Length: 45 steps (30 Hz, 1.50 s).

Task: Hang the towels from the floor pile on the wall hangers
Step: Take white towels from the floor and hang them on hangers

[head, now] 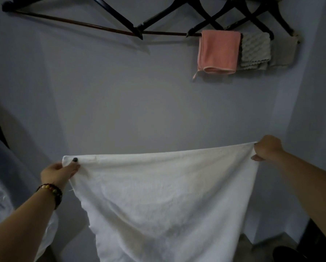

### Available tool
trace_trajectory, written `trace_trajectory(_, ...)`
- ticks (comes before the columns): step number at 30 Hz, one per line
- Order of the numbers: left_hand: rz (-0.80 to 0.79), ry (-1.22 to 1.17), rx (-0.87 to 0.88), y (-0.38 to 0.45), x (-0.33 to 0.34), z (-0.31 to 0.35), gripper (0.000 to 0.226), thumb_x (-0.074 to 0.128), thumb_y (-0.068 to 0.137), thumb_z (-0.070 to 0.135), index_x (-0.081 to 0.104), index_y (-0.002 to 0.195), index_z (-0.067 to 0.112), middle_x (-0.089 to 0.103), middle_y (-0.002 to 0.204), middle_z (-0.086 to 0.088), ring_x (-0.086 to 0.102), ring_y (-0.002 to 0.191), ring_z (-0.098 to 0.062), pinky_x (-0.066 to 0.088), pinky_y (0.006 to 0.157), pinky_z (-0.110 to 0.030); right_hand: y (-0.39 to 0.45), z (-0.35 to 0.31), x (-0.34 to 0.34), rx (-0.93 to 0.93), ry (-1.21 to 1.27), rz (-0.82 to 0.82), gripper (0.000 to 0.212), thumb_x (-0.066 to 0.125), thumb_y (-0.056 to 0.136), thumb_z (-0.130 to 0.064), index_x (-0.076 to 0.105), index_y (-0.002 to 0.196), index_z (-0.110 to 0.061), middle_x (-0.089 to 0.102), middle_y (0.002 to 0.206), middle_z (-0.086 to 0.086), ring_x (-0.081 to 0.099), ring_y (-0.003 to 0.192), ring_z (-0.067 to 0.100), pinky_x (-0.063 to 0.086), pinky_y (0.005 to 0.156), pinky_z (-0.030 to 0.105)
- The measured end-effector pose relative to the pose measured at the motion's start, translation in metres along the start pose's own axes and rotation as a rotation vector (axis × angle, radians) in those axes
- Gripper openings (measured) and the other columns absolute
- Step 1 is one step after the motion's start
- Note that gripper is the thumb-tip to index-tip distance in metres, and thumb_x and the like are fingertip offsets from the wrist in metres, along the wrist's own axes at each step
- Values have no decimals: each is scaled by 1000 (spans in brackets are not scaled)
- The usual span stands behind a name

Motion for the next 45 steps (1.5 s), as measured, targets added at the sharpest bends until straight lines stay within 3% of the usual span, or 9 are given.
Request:
trace_trajectory(2, -13, 64, 6, -2, 0, -5, 18, 79, 78, 19, 68, 85, 6, 71, 93, -17, 70, 89, -30, 52, 94, -40, 1, 6, 3, 10, 20, 24, 22, 51, 83, 3, 57, 62, 6, 50, 28, 4, 55, 30, 9, 38, 34, 16)
trace_trajectory(6, 65, 152, -14, -10, 5, -14, 18, 73, 84, 24, 67, 85, 8, 71, 62, -1, 69, 68, -16, 56, 83, -33, 1, 16, 16, -48, -54, 108, 19, 61, 75, -8, 69, 74, 9, 70, 69, 23, 69, 80, 36, 53, 69, 33)
trace_trajectory(9, 126, 214, -54, -18, 11, -33, 20, 71, 82, 29, 65, 76, 11, 71, 71, -7, 69, 75, -25, 56, 82, -37, -9, 23, 29, -85, -128, 115, 27, 64, 77, -12, 68, 87, 13, 67, 96, 32, 65, 95, 43, 52, 76, 36)
trace_trajectory(13, 143, 247, -85, -25, 15, -59, 23, 73, 78, 25, 61, 80, 6, 68, 89, -18, 66, 81, -31, 56, 80, -44, -17, 43, 49, -171, -153, 92, 57, 41, 60, -30, 66, 84, 15, 65, 95, 35, 63, 93, 47, 51, 80, 41)
trace_trajectory(20, -23, 8, -46, -49, 45, -43, 16, 66, 86, 16, 56, 90, 5, 55, 81, -11, 51, 62, -20, 44, 60, -27, -43, 27, 71, -488, 114, 193, 43, 38, 78, -22, 70, 91, 3, 69, 97, 26, 65, 95, 41, 48, 87, 39)
trace_trajectory(27, -54, 109, 63, -68, 83, 0, 27, 73, 71, 10, 48, 74, 19, 55, 77, -6, 55, 71, -26, 52, 72, -42, -62, -25, 66, -805, 311, 332, 19, 49, 76, -1, 65, 87, -1, 67, 90, 16, 56, 85, 17, 37, 79, 17)
trace_trajectory(34, -343, 30, 156, -85, 113, 34, 28, 58, 78, -13, 47, 82, 13, 49, 80, -9, 48, 64, -23, 44, 58, -33, -96, -69, 45, -1113, 454, 344, 16, 49, 82, 2, 63, 88, -5, 63, 91, 5, 58, 85, 10, 45, 80, 19)
trace_trajectory(39, -489, 5, 153, -97, 123, 45, 32, 66, 78, -10, 55, 98, 12, 54, 93, -4, 56, 75, -22, 51, 63, -33, -118, -84, 37, -1197, 548, 320, 17, 52, 81, 9, 63, 88, -4, 62, 92, 0, 59, 82, 10, 48, 76, 18)
trace_trajectory(45, -342, -75, 46, -102, 118, 35, 34, 81, 72, -1, 60, 97, 9, 66, 95, -4, 66, 80, -22, 53, 68, -30, -136, -87, 43, -1168, 614, 234, 18, 51, 80, 5, 64, 85, -7, 64, 89, -3, 61, 79, 13, 51, 72, 25)
Point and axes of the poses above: each hand's wrist, its own y-axis towards the middle knuckle, its own x-axis out of the palm, z = x × y, the point moved 1 cm from there along y, towards the middle knuckle
